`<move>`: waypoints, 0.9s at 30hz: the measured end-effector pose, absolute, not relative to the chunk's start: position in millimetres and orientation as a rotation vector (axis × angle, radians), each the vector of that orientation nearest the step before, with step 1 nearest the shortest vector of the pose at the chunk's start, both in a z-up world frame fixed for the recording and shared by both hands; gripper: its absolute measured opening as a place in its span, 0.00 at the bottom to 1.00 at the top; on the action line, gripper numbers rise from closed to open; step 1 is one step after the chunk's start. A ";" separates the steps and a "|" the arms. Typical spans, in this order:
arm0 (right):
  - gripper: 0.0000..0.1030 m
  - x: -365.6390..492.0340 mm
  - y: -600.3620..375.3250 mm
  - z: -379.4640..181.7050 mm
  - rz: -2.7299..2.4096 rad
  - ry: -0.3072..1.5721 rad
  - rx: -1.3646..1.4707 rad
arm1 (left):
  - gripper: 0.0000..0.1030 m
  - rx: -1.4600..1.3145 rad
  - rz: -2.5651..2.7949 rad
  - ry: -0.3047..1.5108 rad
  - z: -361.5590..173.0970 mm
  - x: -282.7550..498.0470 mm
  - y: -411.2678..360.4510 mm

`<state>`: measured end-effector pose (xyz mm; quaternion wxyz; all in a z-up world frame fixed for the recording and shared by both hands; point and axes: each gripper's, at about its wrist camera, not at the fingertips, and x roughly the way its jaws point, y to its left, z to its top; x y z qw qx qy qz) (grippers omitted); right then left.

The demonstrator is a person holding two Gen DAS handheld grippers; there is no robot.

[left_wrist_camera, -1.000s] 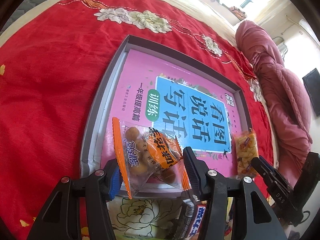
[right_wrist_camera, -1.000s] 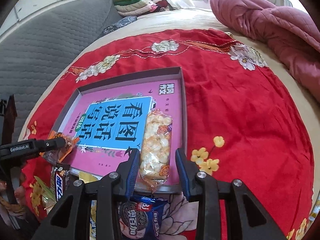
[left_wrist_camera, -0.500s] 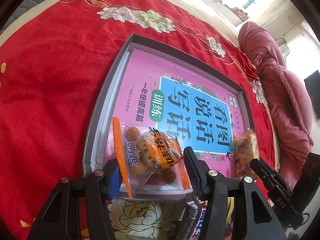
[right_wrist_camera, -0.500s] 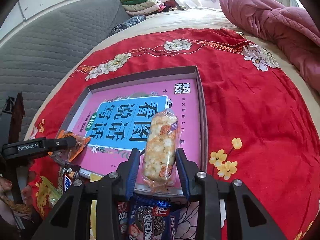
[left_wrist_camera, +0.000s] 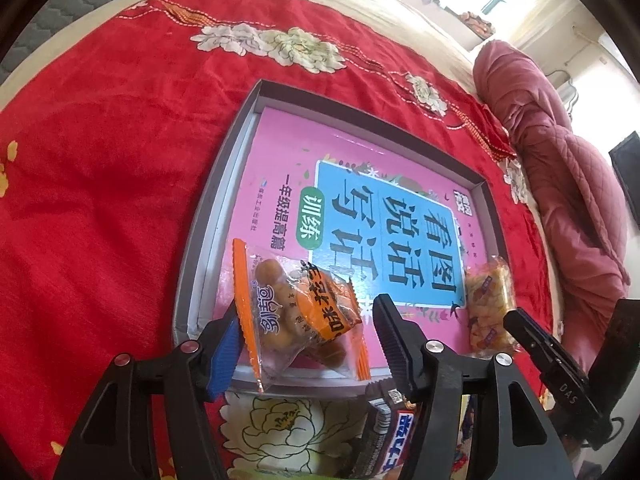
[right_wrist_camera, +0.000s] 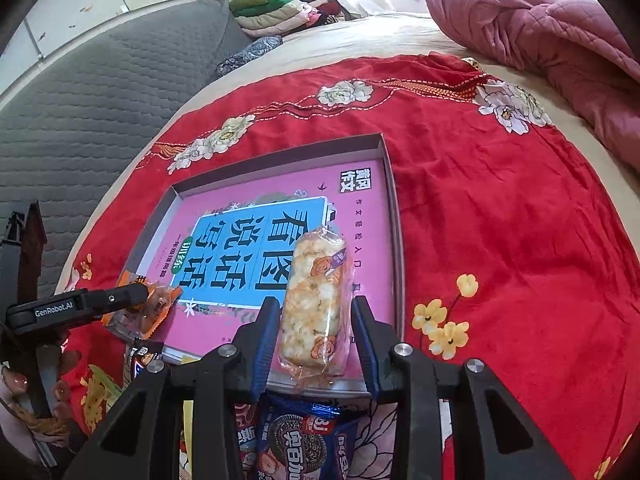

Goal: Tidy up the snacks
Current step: 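Lower the nut bag into the box with the left tool while the right tool releases the rice bag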

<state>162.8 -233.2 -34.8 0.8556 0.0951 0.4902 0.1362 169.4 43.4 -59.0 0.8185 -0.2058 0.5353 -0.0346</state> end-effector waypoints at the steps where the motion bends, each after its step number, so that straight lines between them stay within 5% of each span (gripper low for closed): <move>1: 0.36 162.6 -233.1 -34.0 0.287 1.027 0.199 | 0.63 -0.445 -0.074 1.139 -57.7 168.6 44.2; 27: 0.36 157.4 -232.7 -16.3 0.307 0.962 0.201 | 0.68 -0.423 -0.074 1.077 -19.2 150.0 48.2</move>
